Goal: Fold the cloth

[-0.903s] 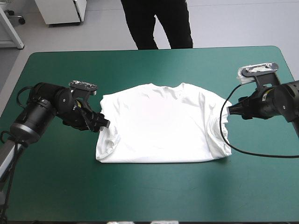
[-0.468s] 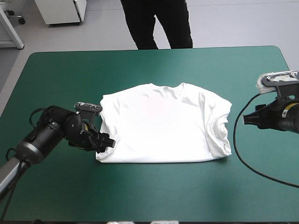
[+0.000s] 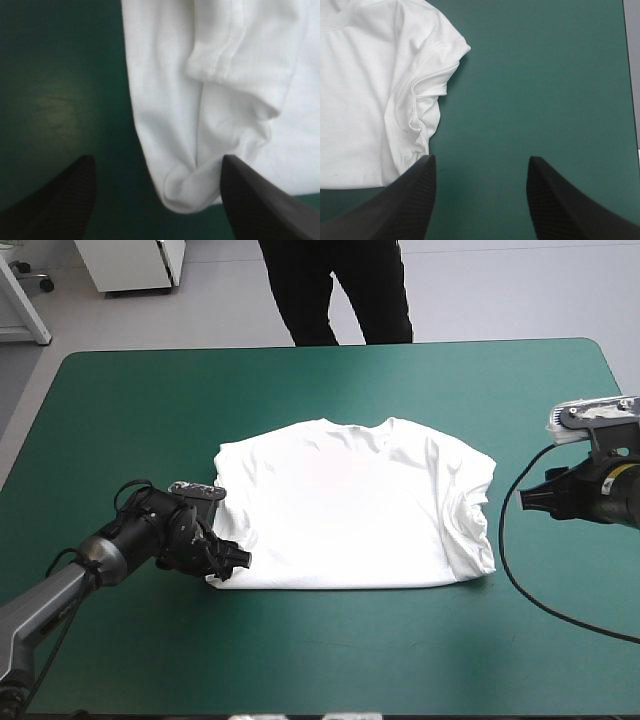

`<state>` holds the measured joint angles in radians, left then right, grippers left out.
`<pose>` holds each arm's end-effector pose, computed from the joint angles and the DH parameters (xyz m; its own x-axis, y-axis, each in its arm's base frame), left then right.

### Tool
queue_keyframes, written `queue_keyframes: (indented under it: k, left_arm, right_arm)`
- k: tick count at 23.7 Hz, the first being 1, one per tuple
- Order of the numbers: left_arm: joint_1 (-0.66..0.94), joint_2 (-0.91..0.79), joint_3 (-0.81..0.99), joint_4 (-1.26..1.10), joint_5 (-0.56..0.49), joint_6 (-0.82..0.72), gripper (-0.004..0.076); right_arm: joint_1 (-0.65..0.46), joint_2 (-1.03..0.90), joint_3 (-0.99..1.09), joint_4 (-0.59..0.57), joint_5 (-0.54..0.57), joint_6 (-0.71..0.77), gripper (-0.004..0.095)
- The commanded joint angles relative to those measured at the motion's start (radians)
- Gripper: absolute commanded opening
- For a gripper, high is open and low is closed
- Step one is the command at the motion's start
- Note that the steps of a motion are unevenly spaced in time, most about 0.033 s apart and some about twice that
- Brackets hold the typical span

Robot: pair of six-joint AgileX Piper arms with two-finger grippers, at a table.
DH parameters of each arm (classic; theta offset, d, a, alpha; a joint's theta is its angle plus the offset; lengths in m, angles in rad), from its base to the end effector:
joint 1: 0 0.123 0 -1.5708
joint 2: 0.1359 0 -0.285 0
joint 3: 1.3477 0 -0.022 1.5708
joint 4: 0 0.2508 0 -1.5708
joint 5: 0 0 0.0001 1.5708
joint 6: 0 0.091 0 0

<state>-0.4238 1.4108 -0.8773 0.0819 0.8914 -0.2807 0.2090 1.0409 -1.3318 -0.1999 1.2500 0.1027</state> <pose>0.2302 -0.0975 0.2312 -0.9535 0.1815 -0.2406 0.1851 0.9827 0.0074 0.1732 0.0192 0.4311 -0.7478 -0.1196 -0.6531 -0.0553 0.9914 -0.1182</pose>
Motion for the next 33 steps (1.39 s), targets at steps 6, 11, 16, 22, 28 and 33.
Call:
queue_keyframes:
  k: [6, 11, 16, 22, 28, 33]
  left_arm:
    - [-0.005, 0.101, -0.019, -0.098, -0.051, 0.02, 0.0511]
    - [-0.005, 0.147, -0.018, -0.114, -0.056, 0.022, 0.0313]
    - [-0.005, 0.147, -0.018, -0.135, -0.103, 0.045, -0.0007]
    - [-0.005, 0.147, -0.018, -0.139, -0.104, 0.045, -0.0009]
    - [-0.005, 0.147, -0.018, -0.139, -0.092, 0.038, -0.0009]
    - [-0.005, 0.147, -0.018, -0.139, -0.092, 0.045, -0.0009]
  right_arm:
    - [0.001, -0.015, -0.019, -0.012, -0.004, 0.002, 0.0513]
    - [0.001, -0.012, 0.096, 0.11, -0.008, -0.003, 0.0514]
    - [0.001, -0.011, 0.334, 0.176, -0.187, -0.025, 0.0515]
    - [0.001, 0.126, 0.439, 0.261, -0.323, -0.062, 0.0564]
    - [0.001, 0.249, 0.439, 0.254, -0.364, -0.081, 0.0566]
    - [0.001, 0.334, 0.439, 0.25, -0.389, -0.096, 0.0566]
